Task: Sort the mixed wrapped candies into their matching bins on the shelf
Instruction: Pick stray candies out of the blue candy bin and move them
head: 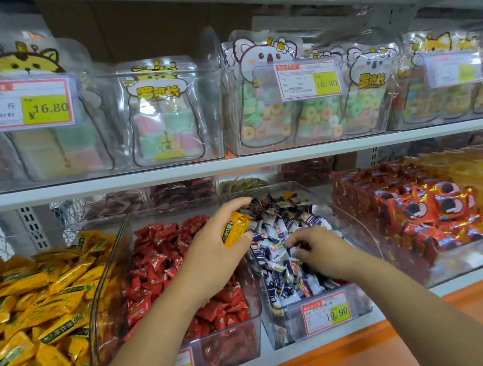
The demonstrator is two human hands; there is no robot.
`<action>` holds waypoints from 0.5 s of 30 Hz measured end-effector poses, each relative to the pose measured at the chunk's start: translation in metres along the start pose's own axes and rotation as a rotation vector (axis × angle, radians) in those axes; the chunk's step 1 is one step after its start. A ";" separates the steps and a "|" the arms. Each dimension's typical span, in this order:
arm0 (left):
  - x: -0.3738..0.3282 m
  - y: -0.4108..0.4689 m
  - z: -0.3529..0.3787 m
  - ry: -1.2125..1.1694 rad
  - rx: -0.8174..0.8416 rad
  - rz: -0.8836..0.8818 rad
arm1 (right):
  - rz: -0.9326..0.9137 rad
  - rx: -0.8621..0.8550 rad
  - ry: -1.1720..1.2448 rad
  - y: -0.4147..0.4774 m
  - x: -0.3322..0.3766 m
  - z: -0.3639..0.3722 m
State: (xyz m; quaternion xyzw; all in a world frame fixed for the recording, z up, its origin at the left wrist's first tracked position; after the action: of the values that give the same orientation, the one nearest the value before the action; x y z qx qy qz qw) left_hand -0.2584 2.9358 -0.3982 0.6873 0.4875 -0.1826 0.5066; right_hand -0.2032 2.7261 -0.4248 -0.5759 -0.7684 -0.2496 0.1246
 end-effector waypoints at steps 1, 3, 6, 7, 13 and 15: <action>0.001 0.001 -0.001 -0.023 -0.004 -0.008 | -0.040 0.066 -0.097 0.002 -0.002 0.007; 0.002 0.002 -0.002 -0.086 -0.005 -0.048 | -0.068 0.156 -0.277 0.005 -0.002 0.016; 0.006 0.004 0.000 -0.124 -0.042 -0.108 | -0.089 0.130 -0.436 0.011 -0.001 0.017; 0.007 0.004 0.001 -0.105 -0.067 -0.111 | -0.082 0.102 -0.436 0.011 -0.001 0.016; 0.010 0.004 0.001 -0.091 -0.127 -0.085 | 0.088 -0.087 0.171 0.002 -0.015 -0.002; 0.009 0.005 -0.001 -0.107 -0.129 -0.099 | 0.113 -0.126 0.313 0.000 -0.015 -0.010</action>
State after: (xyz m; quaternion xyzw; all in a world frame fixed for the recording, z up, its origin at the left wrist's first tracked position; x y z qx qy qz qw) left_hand -0.2505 2.9405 -0.4022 0.6176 0.5037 -0.2121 0.5655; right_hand -0.1993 2.7081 -0.4234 -0.5791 -0.6887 -0.3764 0.2204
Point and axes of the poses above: each hand's wrist, its own y-axis towards the middle knuckle, its own z-axis out of the palm, x = y × z, the point moved 2 cm from there along y, towards the middle knuckle, and after that the axes turned 10 degrees about -x, right-handed, at the moved point
